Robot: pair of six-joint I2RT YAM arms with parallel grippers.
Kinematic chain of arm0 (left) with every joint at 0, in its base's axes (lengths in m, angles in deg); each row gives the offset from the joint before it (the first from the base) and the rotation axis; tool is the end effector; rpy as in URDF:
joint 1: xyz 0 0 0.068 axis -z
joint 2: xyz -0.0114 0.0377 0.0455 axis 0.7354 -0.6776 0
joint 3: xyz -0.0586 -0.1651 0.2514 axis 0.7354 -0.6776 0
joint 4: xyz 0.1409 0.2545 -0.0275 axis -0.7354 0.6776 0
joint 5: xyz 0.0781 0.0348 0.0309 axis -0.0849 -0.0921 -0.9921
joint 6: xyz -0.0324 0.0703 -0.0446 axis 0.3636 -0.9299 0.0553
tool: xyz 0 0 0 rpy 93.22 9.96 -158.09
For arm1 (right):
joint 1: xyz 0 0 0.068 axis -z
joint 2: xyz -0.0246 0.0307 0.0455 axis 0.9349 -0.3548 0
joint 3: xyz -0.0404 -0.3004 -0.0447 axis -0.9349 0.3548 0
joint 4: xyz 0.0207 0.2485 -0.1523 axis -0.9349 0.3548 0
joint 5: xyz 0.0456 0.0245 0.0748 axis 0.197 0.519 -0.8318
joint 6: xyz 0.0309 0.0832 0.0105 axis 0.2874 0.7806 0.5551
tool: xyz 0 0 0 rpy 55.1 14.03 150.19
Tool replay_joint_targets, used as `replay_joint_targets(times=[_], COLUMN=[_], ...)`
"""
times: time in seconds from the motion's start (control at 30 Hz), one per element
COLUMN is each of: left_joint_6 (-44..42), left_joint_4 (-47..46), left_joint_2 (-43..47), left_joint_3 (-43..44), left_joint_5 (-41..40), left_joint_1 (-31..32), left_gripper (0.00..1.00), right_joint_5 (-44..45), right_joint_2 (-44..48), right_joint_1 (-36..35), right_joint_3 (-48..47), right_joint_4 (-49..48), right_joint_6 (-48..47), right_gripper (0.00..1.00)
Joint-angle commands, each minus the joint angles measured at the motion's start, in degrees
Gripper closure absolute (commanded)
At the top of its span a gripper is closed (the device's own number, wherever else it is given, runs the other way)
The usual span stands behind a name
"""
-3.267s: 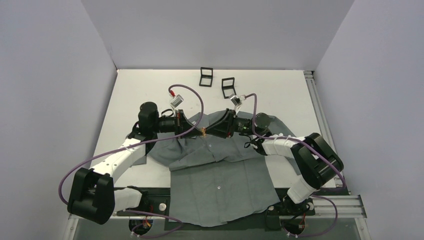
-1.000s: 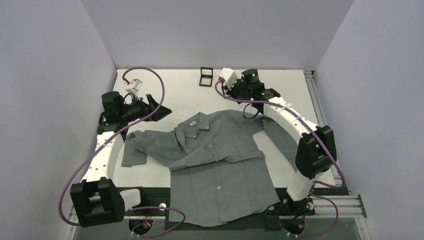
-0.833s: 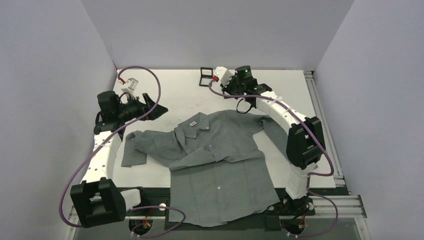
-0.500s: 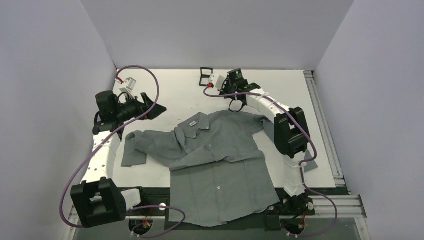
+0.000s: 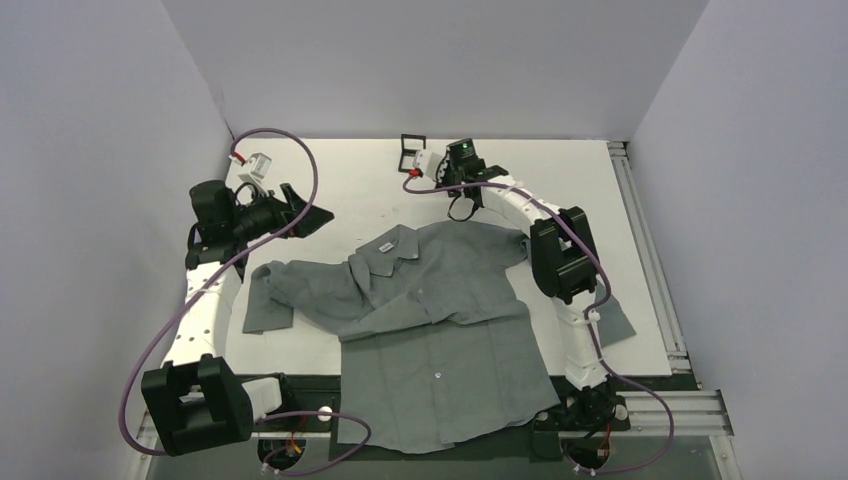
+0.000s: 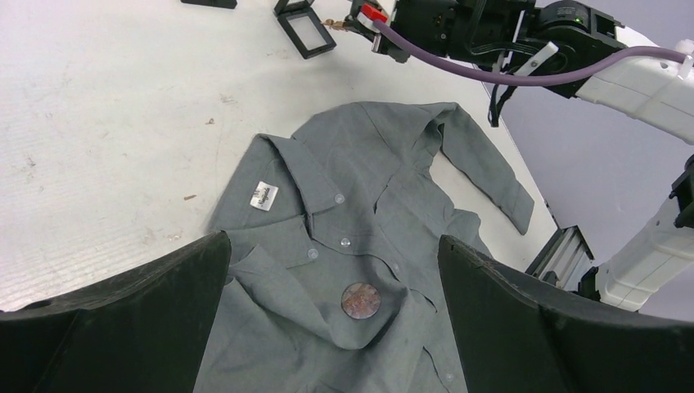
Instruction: Remove the brooch from the garment
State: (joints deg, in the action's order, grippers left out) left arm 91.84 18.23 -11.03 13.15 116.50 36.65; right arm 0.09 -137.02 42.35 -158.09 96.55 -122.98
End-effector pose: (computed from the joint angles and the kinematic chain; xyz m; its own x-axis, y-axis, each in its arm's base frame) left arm 0.3121 -0.0053 0.3256 -0.5590 -0.2991 -0.7734 0.4526 0.6715 -0.5868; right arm 0.5337 0.2709 0.1891 -0.0374 -0.8727 -0.4867 -0.7483 0.3473 -0.5652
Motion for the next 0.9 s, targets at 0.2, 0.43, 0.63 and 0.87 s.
replay_joint_targets(times=[0.2,0.43,0.63,0.87], left_joint_6=[2.9,3.9,3.9,4.2], left_joint_4=[-5.1,-5.9,-6.4,-6.8], left_joint_2=[-0.9,-1.7,-1.9,-2.9], left_joint_3=[-0.2,-0.2,-0.5,-0.4], left_joint_5=[4.0,5.0,5.3,5.5], left_joint_1=[-1.6,-2.1,-2.3,-2.5], left_gripper=[0.04,0.04,0.04,0.04], right_joint_5=[4.4,5.1,4.9,4.1], right_joint_2=[-5.0,-7.3,-7.9,-8.9], right_joint_1=[1.0,1.6,2.0,1.8], right_joint_3=[-7.0,-8.5,-8.8,-10.3], right_joint_4=[-1.8,-2.8,-4.2,-4.0], right_joint_6=[-2.6,-3.5,-3.4,-3.3], right_gripper=[1.00,1.00,1.00,1.00])
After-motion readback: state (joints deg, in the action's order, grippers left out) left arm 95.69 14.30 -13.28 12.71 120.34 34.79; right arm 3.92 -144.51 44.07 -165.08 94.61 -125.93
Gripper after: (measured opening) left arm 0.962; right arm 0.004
